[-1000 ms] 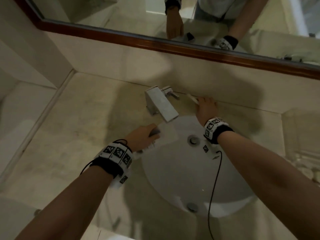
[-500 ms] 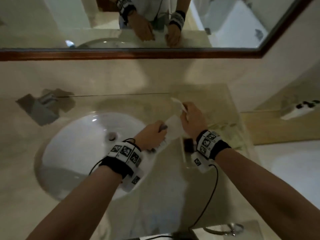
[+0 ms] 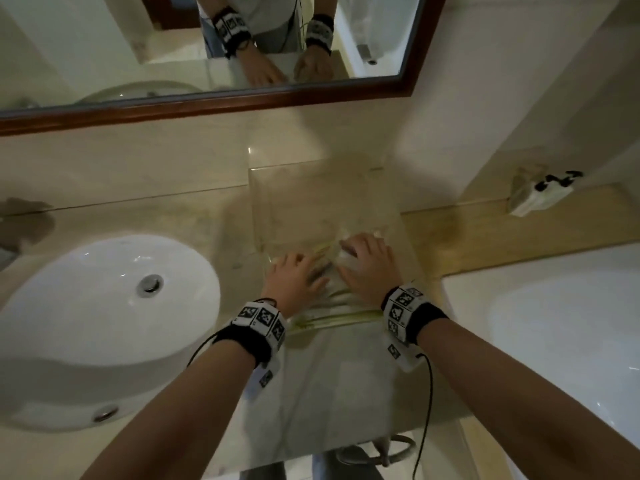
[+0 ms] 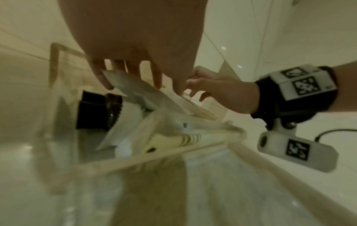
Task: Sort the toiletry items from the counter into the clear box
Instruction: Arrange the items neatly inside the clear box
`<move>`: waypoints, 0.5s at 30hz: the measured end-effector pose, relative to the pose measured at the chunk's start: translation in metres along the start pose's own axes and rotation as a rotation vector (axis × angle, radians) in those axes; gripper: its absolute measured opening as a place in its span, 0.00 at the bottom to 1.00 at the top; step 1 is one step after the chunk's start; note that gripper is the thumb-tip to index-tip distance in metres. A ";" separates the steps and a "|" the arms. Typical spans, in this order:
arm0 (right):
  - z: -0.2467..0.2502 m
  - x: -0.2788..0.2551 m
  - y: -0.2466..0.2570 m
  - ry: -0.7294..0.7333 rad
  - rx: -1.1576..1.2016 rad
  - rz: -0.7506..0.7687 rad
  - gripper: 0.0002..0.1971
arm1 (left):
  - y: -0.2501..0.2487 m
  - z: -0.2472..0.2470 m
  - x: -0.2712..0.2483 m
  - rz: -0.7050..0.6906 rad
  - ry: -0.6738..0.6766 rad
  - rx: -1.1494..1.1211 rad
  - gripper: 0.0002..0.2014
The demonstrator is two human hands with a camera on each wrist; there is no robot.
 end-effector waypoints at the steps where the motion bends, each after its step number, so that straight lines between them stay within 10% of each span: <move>1: -0.002 -0.001 0.002 0.013 -0.006 0.020 0.25 | -0.002 -0.002 -0.003 -0.048 0.020 0.065 0.27; 12: -0.007 -0.005 -0.001 0.044 0.045 0.089 0.19 | 0.013 0.005 -0.007 -0.198 0.128 0.152 0.25; 15: 0.009 -0.004 -0.014 -0.073 0.151 -0.005 0.20 | 0.023 0.019 -0.008 -0.150 -0.045 -0.037 0.23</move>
Point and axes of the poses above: each hand's wrist, its own x-axis towards the middle knuckle, its own z-axis out of the back of the hand, y = z × x, the point moved 6 cm from there along x, towards the middle knuckle, and after that the axes turned 2 degrees about -y, right-handed, at the moved point
